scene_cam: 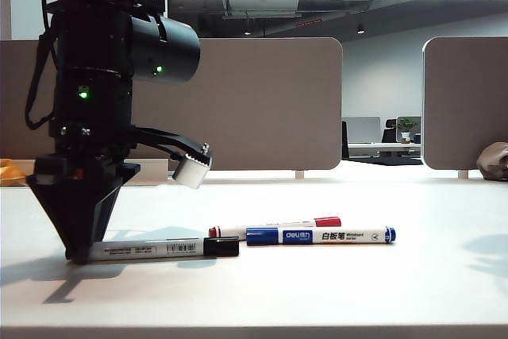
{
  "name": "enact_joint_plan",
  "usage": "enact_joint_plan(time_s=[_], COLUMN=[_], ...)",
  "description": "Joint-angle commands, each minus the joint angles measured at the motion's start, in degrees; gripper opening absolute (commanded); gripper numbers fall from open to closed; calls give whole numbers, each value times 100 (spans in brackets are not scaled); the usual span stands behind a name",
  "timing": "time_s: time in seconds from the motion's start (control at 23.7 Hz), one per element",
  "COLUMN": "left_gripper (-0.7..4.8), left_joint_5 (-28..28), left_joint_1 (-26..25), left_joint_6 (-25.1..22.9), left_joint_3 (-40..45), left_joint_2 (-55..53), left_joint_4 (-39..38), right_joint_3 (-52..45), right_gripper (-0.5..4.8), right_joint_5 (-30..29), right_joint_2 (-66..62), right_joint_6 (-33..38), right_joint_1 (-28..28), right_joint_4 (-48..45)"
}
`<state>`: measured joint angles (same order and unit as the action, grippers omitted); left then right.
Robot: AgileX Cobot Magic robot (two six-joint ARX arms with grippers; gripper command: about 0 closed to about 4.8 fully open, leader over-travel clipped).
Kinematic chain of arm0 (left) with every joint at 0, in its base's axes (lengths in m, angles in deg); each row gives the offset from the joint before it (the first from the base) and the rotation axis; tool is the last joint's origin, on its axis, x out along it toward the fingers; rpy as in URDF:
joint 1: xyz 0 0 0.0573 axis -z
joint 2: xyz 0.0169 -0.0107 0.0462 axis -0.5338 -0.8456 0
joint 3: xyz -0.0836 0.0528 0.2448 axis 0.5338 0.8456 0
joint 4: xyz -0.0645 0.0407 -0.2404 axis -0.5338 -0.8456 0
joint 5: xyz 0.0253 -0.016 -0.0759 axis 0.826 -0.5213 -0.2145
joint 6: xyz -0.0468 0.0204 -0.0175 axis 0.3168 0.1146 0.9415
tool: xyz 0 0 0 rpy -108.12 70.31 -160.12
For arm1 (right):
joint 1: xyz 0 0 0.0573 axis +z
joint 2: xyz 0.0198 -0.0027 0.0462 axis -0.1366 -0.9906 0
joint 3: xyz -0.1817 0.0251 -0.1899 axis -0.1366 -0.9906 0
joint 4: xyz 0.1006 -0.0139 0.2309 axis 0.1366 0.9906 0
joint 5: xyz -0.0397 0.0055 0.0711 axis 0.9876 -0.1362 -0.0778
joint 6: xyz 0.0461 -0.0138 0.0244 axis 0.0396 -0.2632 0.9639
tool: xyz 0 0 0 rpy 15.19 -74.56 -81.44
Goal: Pick up the markers one by one and line them up horizontally in a straight line on the table.
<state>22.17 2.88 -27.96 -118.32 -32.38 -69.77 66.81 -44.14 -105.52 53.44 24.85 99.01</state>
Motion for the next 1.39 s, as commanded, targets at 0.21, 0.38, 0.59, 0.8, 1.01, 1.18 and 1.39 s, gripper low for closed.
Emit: enact_joint_plan(time_s=[0.21,0.38,0.59,0.8,1.01,1.18,1.39], left_gripper=[153,153,154,160,189,194,220], left_joint_5=[116,251,256,271,463,483,485], left_joint_1=[-11,-13,-13,-13,-11,-9,-9], left_joint_6=[-168,-166,-164,-162,-138,-118,9], left_joint_3=[79,79,79,79,79,76,-85], left_joint_2=[-79,-79,-79,-79,-79,-15,199], left_joint_4=[396,507,507,472,476,490,505], right_joint_3=[13,13,13,13,13,13,13], right_gripper=[103,103,103,103,104,104,108], right_joint_5=[-42,-42,-42,-90,-142,-144,-144], right_joint_2=[17,17,17,17,17,17,17], right_joint_6=[-26,-26,-26,-26,-26,-26,-26], right_joint_1=[0,0,-2,0,0,0,0], right_joint_4=[96,129,131,146,151,149,146])
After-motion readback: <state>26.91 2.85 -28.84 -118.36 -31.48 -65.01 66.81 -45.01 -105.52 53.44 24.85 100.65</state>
